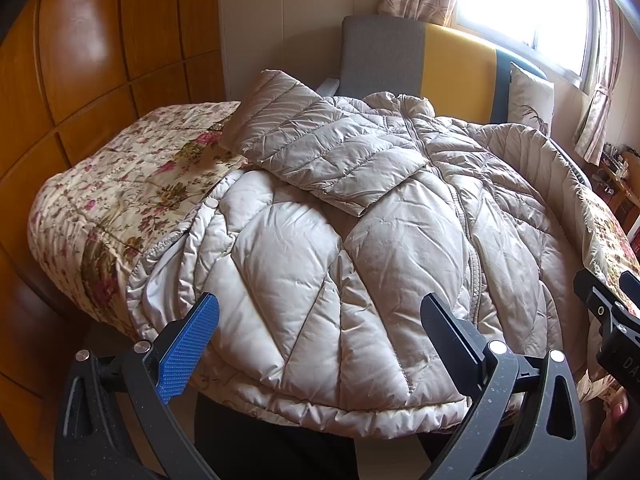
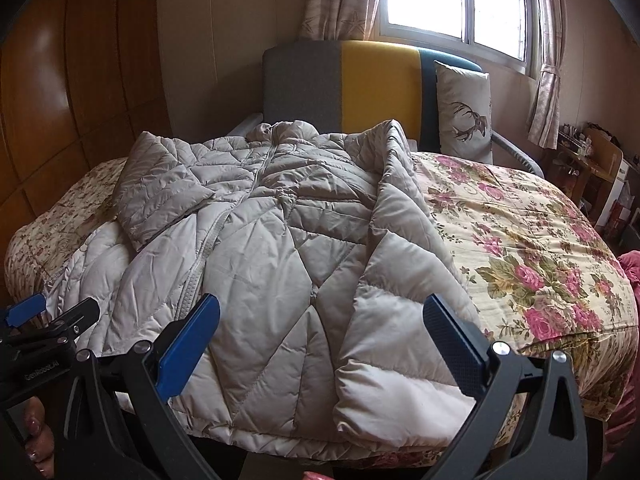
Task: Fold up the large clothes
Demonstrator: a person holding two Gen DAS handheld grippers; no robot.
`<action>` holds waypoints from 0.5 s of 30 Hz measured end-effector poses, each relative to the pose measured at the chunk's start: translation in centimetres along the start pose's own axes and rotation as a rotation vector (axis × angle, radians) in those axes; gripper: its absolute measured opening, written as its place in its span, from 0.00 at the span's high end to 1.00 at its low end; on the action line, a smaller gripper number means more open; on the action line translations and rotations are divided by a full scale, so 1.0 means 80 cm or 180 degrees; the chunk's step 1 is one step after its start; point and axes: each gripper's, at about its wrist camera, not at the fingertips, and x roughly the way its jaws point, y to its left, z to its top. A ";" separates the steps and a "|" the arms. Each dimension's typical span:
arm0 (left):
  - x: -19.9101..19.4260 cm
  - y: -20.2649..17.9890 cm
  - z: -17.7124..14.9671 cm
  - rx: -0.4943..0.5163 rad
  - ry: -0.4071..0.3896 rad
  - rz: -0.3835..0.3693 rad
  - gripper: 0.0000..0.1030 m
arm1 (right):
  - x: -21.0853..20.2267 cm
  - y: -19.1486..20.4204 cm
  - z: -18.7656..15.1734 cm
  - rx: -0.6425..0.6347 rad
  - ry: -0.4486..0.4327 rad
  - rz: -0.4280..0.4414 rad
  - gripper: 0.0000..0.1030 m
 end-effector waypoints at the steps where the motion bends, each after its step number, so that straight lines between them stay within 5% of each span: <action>1: -0.001 0.000 0.001 -0.0002 0.0001 0.0006 0.03 | 0.000 0.000 0.000 -0.0005 0.0009 -0.0006 0.02; 15: 0.005 0.002 -0.008 0.0010 0.0037 0.0014 0.03 | 0.002 0.002 -0.001 -0.0033 0.0020 0.0003 0.02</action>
